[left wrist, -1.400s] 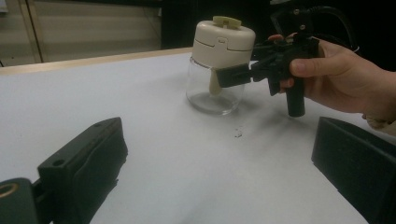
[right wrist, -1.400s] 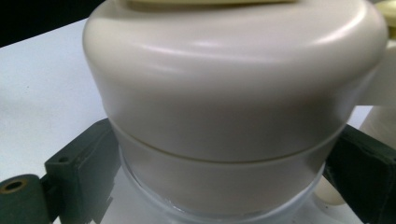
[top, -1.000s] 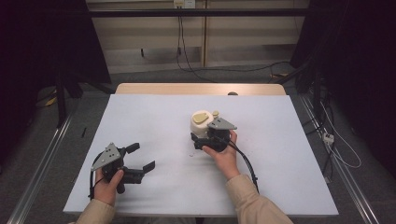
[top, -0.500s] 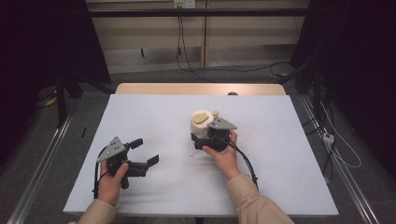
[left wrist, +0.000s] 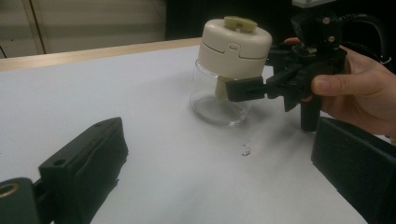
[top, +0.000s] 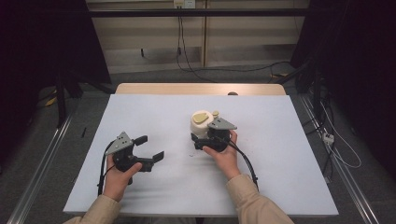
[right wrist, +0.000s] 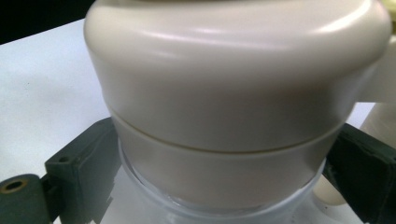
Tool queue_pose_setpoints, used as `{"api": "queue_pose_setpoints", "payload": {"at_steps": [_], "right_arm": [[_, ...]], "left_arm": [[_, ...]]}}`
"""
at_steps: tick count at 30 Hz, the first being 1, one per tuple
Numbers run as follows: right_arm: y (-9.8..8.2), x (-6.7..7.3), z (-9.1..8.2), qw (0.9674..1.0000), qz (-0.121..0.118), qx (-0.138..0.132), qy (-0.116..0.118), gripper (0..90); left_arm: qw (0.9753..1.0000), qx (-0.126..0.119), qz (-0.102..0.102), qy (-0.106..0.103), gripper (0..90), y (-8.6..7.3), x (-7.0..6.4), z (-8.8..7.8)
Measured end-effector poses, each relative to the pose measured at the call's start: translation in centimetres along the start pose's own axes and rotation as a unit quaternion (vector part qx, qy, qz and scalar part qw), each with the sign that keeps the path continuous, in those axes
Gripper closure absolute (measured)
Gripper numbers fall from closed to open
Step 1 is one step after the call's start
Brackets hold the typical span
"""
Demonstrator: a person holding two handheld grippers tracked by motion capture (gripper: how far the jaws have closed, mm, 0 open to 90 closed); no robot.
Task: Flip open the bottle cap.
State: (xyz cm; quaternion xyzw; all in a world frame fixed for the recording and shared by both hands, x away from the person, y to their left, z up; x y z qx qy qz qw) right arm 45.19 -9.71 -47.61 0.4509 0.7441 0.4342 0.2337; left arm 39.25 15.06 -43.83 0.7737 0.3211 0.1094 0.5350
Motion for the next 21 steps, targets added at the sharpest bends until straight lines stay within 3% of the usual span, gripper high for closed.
{"api": "queue_pose_setpoints", "payload": {"at_steps": [3, 14, 21], "right_arm": [[0.0, 0.0, 0.0, 1.0, -0.001, 0.0, 0.0, 4.9], [-0.1, 0.0, 0.0, 1.0, -0.003, 0.0, 0.002, 4.9], [-0.1, -0.1, 0.1, 1.0, -0.004, 0.003, 0.003, 4.9]], "left_arm": [[0.9999, 0.008, 0.001, -0.007, 4.6, 0.4, -0.2, 0.4], [0.9997, 0.024, 0.006, -0.002, 6.8, 1.7, 0.0, 2.2], [0.9992, 0.037, 0.009, -0.014, 17.8, 2.8, -0.3, 3.8]]}}
Point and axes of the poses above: each handheld gripper's, and its own axes: z roughly forward along the jaws, y roughly out of its top, x roughly to its left, the point moved 5 cm from there along z, roughly forward along the jaws, and after that the axes turned 6 degrees about x, right-handed, at the moved point
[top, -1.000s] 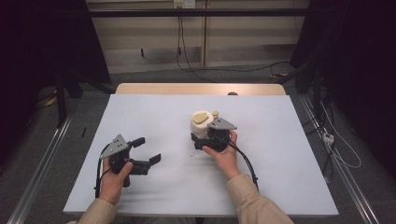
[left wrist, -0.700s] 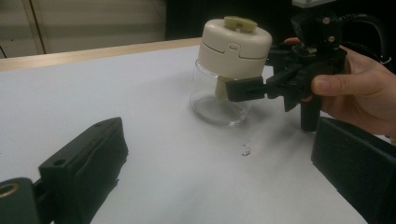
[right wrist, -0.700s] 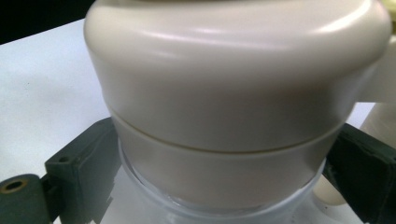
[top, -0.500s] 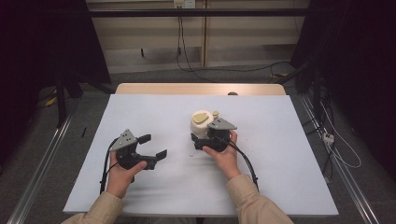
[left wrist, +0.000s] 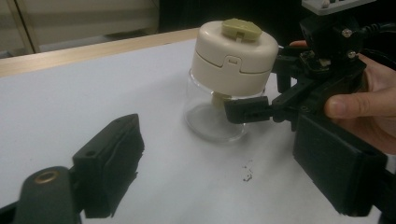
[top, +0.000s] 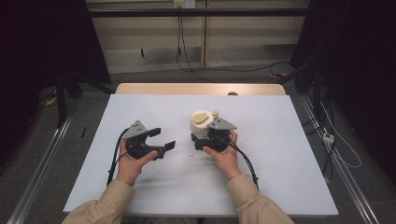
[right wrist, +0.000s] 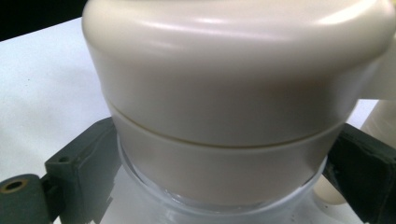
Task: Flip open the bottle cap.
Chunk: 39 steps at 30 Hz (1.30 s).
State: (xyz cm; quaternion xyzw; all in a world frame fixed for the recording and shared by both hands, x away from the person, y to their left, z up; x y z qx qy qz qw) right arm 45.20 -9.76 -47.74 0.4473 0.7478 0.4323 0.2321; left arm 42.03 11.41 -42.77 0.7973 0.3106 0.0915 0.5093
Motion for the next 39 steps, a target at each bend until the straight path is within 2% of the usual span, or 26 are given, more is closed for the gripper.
{"api": "queue_pose_setpoints", "payload": {"at_steps": [4, 7, 9, 10, 12, 17, 20, 25, 34, 39], "right_arm": [[0.0, 0.0, 0.0, 1.0, 0.0, 0.001, 0.0, 4.9], [0.0, 0.0, 0.0, 1.0, -0.001, 0.002, 0.0, 4.9], [0.0, 0.0, 0.0, 1.0, -0.002, 0.002, -0.001, 4.9], [0.0, 0.0, 0.0, 1.0, -0.002, 0.003, 0.0, 4.9], [-0.1, 0.0, 0.0, 1.0, -0.001, 0.003, 0.0, 4.9], [-0.1, 0.0, 0.1, 1.0, -0.003, 0.006, -0.001, 4.9], [-0.1, 0.0, 0.1, 1.0, -0.003, 0.006, -0.001, 4.9], [-0.2, 0.0, 0.1, 1.0, -0.005, 0.006, -0.002, 5.0], [-0.2, 0.0, 0.2, 1.0, -0.005, 0.007, -0.003, 5.0], [-0.3, 0.0, 0.2, 0.9999, -0.005, 0.008, -0.004, 5.0]], "left_arm": [[0.9999, 0.002, 0.0, -0.016, 26.7, 0.6, -0.2, 0.6], [0.9997, 0.011, 0.005, -0.02, 35.6, 1.1, -0.2, 1.0], [0.9996, 0.015, 0.01, -0.023, 37.8, 1.4, -0.2, 1.2], [0.9994, 0.018, 0.01, -0.027, 44.4, 1.5, -0.2, 1.3], [0.9993, 0.021, 0.012, -0.029, 46.1, 1.8, -0.2, 1.5], [0.9989, 0.029, 0.016, -0.033, 62.0, 2.7, -0.2, 2.0], [0.9985, 0.034, 0.019, -0.039, 66.1, 3.1, -0.3, 2.4], [0.9976, 0.046, 0.026, -0.044, 79.6, 3.7, -0.5, 3.1], [0.9969, 0.055, 0.026, -0.05, 89.6, 4.2, -0.6, 3.9], [0.9966, 0.059, 0.033, -0.047, 90.0, 4.6, -0.7, 4.4]]}}
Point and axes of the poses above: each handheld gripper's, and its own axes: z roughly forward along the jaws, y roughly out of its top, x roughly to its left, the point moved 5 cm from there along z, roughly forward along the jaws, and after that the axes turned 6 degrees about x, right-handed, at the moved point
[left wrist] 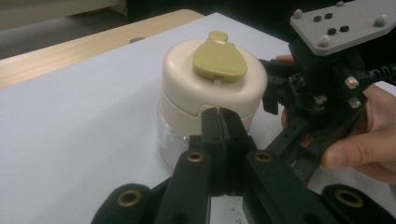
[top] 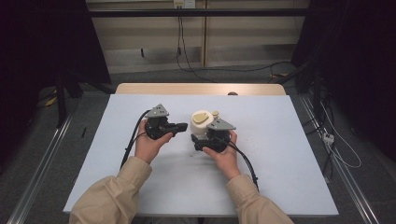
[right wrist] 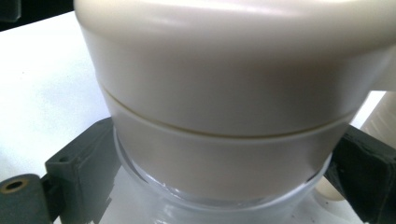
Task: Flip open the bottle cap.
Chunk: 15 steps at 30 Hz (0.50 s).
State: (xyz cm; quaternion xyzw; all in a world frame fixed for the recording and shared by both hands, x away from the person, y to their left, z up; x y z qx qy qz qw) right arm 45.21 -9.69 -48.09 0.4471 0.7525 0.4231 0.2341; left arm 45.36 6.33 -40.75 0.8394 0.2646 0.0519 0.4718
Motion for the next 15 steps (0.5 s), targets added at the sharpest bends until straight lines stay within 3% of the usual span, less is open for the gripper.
{"api": "queue_pose_setpoints", "payload": {"at_steps": [15], "right_arm": [[-0.1, 0.0, 0.1, 1.0, 0.0, 0.002, 0.001, 5.0]], "left_arm": [[0.9998, 0.019, 0.009, 0.006, 90.0, 1.3, -0.4, 1.3]]}}
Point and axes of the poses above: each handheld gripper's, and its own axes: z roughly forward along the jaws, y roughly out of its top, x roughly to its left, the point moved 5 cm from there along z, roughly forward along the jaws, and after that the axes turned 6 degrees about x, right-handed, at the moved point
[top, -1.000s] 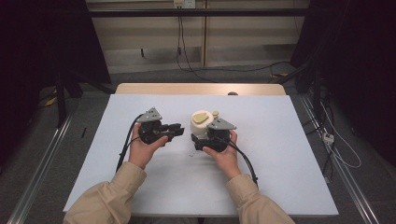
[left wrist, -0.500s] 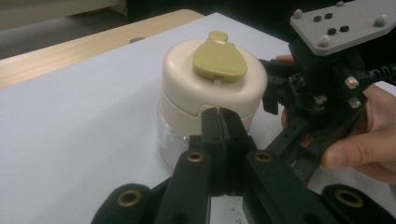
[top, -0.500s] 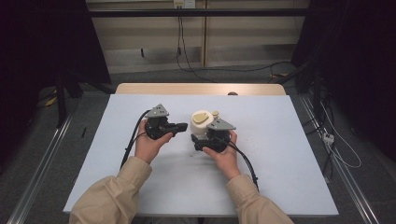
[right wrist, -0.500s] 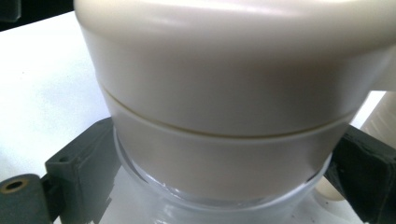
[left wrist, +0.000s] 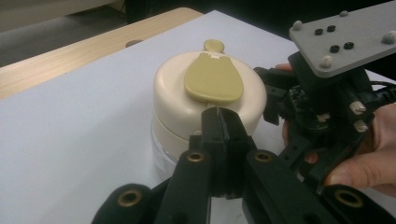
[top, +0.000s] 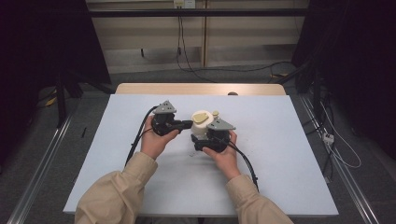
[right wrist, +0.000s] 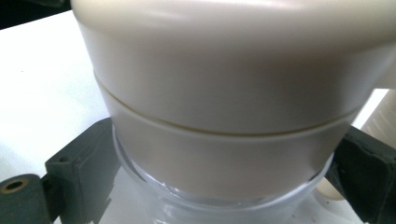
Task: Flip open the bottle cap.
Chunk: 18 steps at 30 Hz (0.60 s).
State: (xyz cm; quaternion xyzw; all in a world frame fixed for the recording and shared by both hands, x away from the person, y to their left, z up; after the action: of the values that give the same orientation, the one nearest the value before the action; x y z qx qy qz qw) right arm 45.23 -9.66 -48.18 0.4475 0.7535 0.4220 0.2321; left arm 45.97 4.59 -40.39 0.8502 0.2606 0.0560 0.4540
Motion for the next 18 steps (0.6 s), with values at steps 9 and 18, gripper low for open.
{"api": "queue_pose_setpoints", "payload": {"at_steps": [9, 18], "right_arm": [[0.0, -0.01, 0.02, 1.0, 0.0, 0.0, 0.001, 5.0], [-0.01, -0.01, 0.03, 1.0, 0.0, 0.001, 0.0, 5.0]], "left_arm": [[1.0, -0.001, 0.002, 0.002, 90.0, 0.02, 0.06, 0.21], [1.0, -0.003, -0.003, 0.005, 90.0, 0.26, -0.01, 0.2]]}}
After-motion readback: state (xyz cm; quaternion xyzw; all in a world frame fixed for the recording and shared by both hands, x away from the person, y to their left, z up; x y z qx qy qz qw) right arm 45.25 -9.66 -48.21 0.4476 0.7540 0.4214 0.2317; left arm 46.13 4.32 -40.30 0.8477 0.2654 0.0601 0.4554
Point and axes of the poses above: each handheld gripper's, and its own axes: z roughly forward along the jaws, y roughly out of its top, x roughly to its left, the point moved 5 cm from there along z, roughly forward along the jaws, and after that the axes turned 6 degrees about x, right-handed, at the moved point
